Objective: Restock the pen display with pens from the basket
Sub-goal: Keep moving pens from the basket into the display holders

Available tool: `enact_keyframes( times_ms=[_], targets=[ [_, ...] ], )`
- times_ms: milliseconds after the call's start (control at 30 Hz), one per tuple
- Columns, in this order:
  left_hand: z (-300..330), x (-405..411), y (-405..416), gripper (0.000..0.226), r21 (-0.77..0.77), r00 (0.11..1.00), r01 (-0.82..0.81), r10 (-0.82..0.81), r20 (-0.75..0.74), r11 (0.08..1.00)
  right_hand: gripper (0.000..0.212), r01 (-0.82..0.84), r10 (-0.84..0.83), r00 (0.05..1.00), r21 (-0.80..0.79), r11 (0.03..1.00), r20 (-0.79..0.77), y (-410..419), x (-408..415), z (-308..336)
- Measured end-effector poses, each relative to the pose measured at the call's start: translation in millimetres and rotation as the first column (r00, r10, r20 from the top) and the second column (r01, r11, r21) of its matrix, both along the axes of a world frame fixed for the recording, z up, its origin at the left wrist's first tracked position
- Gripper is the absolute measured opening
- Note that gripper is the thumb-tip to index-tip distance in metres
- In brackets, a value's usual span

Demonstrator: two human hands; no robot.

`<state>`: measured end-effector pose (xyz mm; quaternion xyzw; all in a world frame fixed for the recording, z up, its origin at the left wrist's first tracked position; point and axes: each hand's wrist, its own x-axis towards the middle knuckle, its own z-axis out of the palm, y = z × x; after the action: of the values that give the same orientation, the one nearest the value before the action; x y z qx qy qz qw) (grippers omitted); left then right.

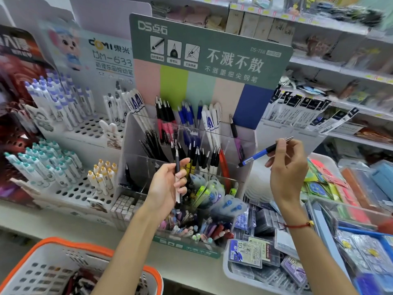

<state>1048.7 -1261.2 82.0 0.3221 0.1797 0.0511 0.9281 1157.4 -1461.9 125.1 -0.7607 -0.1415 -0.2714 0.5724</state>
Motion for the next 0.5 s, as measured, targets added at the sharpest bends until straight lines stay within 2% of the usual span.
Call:
enact_keyframes(
  times_ms=[367,500],
  targets=[
    [1,-11,8,0.035,0.030,1.000,-0.030,0.030,-0.006,0.999,0.017,-0.087,0.086,0.996,-0.022,0.996,-0.034,19,-9,-1],
    [0,-17,15,0.033,0.041,0.999,-0.047,0.048,-0.023,0.998,0.021,-0.158,0.162,0.981,0.045,0.986,-0.103,25,-15,5]
  ],
)
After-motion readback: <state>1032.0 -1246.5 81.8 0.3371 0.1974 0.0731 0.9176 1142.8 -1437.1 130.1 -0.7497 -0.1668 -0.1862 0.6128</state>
